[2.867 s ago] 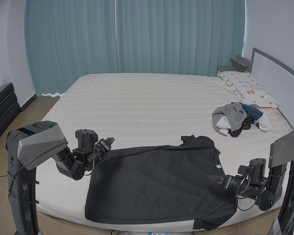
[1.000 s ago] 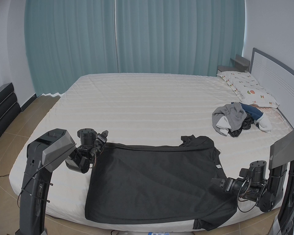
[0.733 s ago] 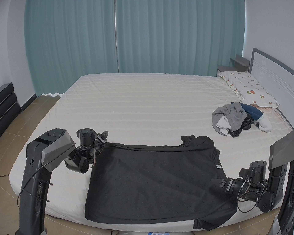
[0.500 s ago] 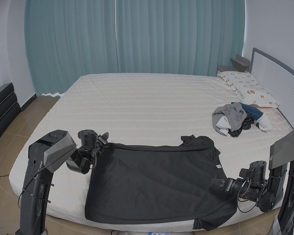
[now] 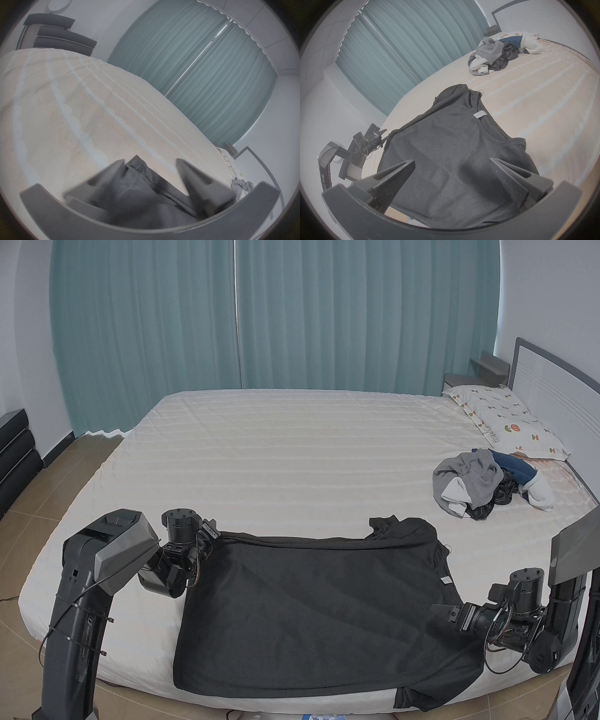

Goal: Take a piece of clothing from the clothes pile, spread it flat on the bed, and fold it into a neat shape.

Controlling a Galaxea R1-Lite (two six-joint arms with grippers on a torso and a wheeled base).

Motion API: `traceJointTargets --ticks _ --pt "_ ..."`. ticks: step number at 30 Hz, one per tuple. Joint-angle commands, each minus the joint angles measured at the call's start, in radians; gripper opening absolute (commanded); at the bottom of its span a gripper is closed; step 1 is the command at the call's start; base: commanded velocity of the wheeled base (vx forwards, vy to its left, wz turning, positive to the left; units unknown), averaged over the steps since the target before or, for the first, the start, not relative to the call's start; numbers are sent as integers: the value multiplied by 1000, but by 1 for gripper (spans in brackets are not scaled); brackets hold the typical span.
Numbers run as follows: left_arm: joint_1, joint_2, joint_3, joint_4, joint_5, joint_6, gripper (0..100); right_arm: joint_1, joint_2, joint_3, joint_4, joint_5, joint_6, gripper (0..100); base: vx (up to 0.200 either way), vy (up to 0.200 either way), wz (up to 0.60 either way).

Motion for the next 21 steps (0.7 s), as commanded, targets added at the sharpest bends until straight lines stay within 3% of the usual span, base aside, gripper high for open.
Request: traceJointTargets --ticks 1,5,19,20,21 --pt "17 20 -37 0 43 -1 0 -3 0 0 -10 0 0 100 0 0 0" --pt "25 39 -68 2 83 1 0 -3 0 0 -10 0 2 100 0 0 0" --pt "22 11 -50 -16 81 -19 0 -15 0 3 -10 0 3 100 0 0 0" --pt "17 -4 -40 -16 80 -50 100 -15 1 6 -10 0 3 100 0 0 0" --pt "15 -12 -37 -15 74 -70 100 -15 1 6 -10 0 2 100 0 0 0"
